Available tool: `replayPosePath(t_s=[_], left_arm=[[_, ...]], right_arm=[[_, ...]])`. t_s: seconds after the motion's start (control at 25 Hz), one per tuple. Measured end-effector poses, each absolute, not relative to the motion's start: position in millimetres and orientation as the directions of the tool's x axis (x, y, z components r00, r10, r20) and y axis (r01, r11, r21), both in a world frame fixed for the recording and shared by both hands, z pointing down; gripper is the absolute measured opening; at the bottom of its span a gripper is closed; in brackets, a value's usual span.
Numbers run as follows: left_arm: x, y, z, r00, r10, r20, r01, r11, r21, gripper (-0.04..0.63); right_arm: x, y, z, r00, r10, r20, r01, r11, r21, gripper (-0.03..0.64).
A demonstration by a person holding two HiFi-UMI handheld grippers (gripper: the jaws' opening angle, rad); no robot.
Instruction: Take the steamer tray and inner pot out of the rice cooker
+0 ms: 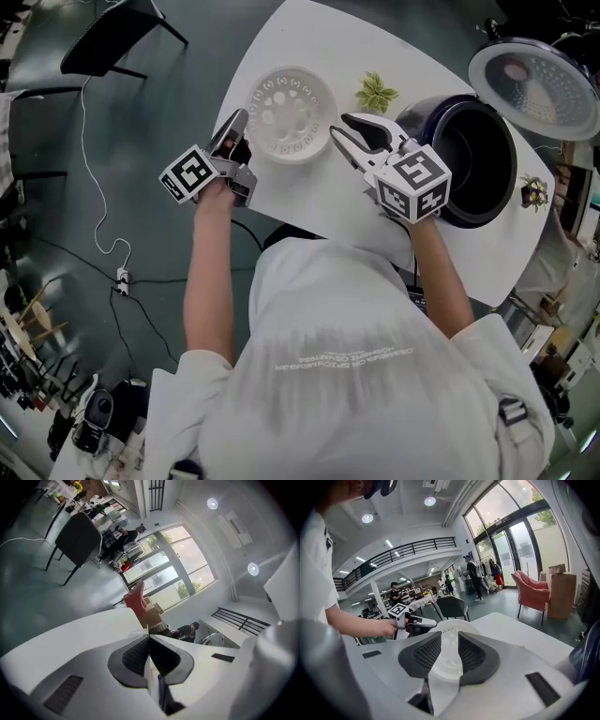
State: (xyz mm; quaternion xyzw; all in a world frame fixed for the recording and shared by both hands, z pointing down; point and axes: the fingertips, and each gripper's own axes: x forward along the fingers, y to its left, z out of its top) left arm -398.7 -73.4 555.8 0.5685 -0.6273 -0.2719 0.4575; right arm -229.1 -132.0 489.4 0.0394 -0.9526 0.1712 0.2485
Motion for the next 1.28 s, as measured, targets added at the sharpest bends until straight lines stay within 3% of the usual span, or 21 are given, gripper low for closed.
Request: replayPosePath(t_s=[0.24,0.6,0.96,1.04,1.12,1.28], left_arm=[[-416.4,-66.0,585.9,-0.040,-0.952,0.302,-0.390,0.293,0.873,0.017],[-425.6,-68.8,624.5,-0.070,-0.911,0.405,-0.424,0.395,0.815,0.023],[-417.0,-71.7,637.0,-0.027,-0.899,0.436,-0.505,0.389,0.771,0.028],[-415.5,-72.9,636.4,-0.016,-0.898,0.441,-0.525,0.382,0.760,0.061],[-413.0,-73.6,636.9,0.003,-0.892,0.452,-0.544,0.378,0.749,0.182],[-406.7,-70.6,641.8,0.036,-0.869,0.493,-0.571,0.386,0.724,0.204]], right_arm=[[-229.8,-130.6,498.7,-0.863,0.034,0.504,-0.148,0.936,-0.318,0.129],[-230.6,-131.1,502.6,-0.861,0.051,0.506,-0.145,0.929,-0.341,0.129],[-230.2,-135.7,512.6,-0.850,0.048,0.524,-0.161,0.924,-0.346,0.129],[-230.7,-137.0,513.3,-0.848,0.044,0.528,-0.168,0.923,-0.347,0.129],[-231.3,-137.1,513.8,-0.846,0.042,0.532,-0.171,0.923,-0.344,0.129],[-233.3,-137.7,513.8,-0.843,0.036,0.537,-0.176,0.925,-0.337,0.129]])
